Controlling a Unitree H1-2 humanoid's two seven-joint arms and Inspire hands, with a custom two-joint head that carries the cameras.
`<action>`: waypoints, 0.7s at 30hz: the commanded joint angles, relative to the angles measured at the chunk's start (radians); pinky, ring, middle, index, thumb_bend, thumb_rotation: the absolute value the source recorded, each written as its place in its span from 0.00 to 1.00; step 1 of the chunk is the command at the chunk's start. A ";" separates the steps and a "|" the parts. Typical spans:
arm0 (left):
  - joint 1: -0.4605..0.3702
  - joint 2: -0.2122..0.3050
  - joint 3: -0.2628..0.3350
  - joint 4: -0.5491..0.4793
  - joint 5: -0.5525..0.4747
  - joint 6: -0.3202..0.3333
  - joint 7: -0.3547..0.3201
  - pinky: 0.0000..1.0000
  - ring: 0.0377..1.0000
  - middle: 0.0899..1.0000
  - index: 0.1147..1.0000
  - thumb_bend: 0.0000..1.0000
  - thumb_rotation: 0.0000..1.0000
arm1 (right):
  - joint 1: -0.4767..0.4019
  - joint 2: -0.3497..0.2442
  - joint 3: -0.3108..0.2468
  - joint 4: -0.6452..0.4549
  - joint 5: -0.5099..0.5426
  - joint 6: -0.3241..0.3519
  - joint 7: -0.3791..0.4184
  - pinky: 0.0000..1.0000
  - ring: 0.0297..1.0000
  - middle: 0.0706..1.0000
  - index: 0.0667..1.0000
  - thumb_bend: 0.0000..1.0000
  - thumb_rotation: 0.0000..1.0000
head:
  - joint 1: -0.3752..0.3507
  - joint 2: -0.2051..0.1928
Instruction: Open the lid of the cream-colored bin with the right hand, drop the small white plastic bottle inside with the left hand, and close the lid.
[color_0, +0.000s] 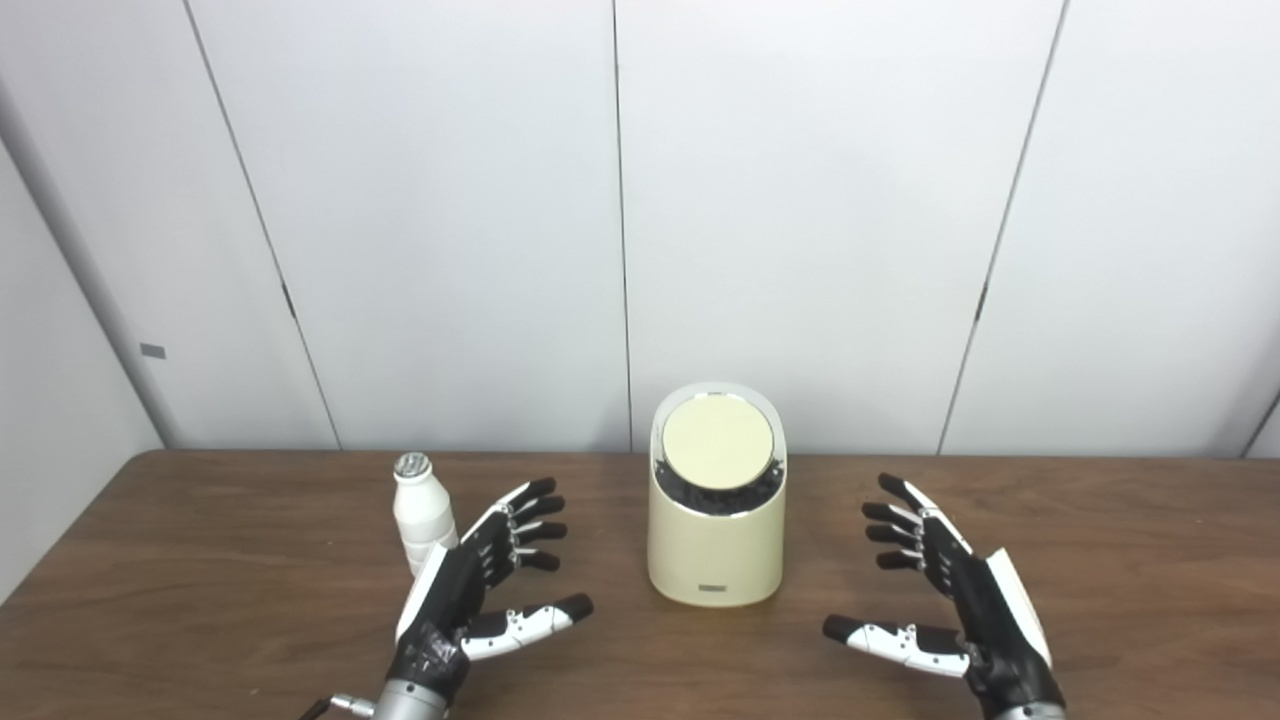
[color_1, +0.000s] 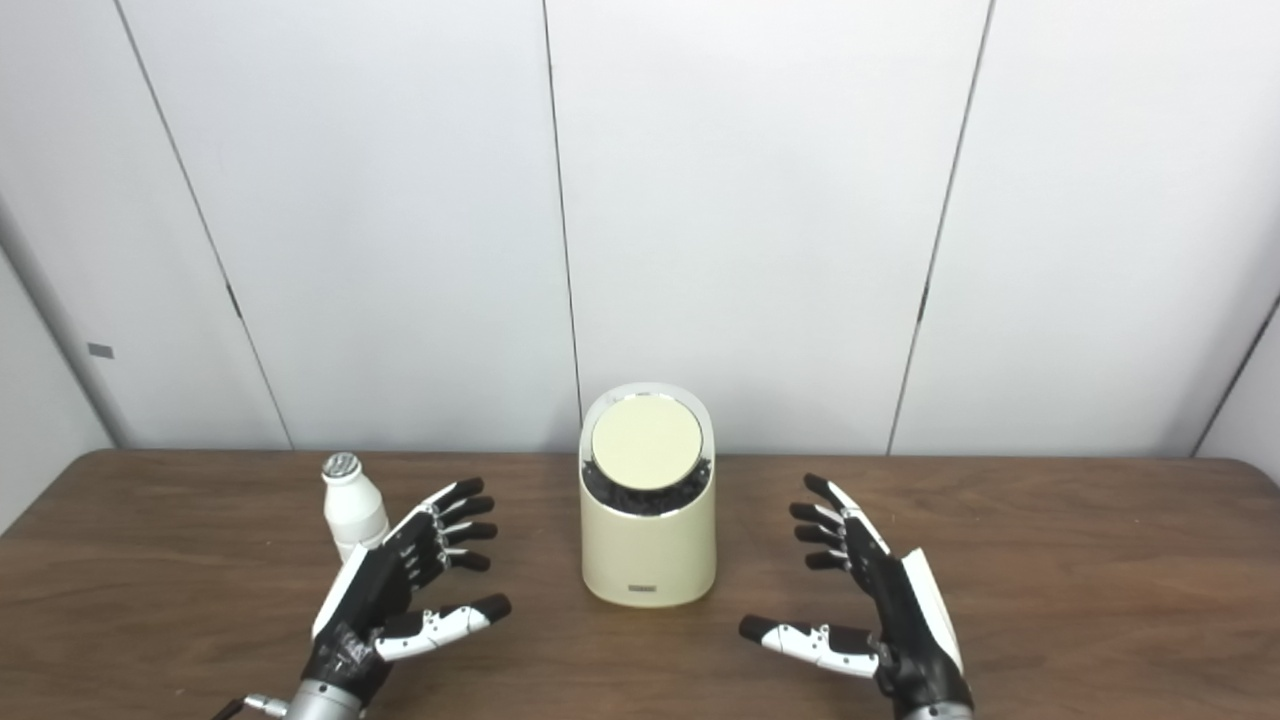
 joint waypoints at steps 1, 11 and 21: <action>-0.027 0.012 0.004 -0.025 -0.014 -0.035 -0.004 0.64 0.76 0.82 0.89 0.80 0.14 | -0.027 0.004 -0.002 -0.030 0.002 -0.014 -0.005 0.67 0.76 0.79 0.87 0.79 0.22 | 0.001 0.001; -0.025 0.010 0.003 -0.025 -0.014 -0.038 -0.002 0.65 0.77 0.82 0.96 0.79 0.14 | -0.026 0.002 -0.003 -0.033 0.001 -0.016 -0.002 0.67 0.76 0.80 0.87 0.79 0.22 | 0.004 0.003; -0.028 0.007 0.000 -0.022 -0.010 -0.036 -0.001 0.65 0.77 0.82 0.93 0.80 0.13 | -0.034 0.006 -0.004 -0.026 0.003 -0.032 -0.008 0.67 0.75 0.79 0.86 0.79 0.24 | 0.005 -0.002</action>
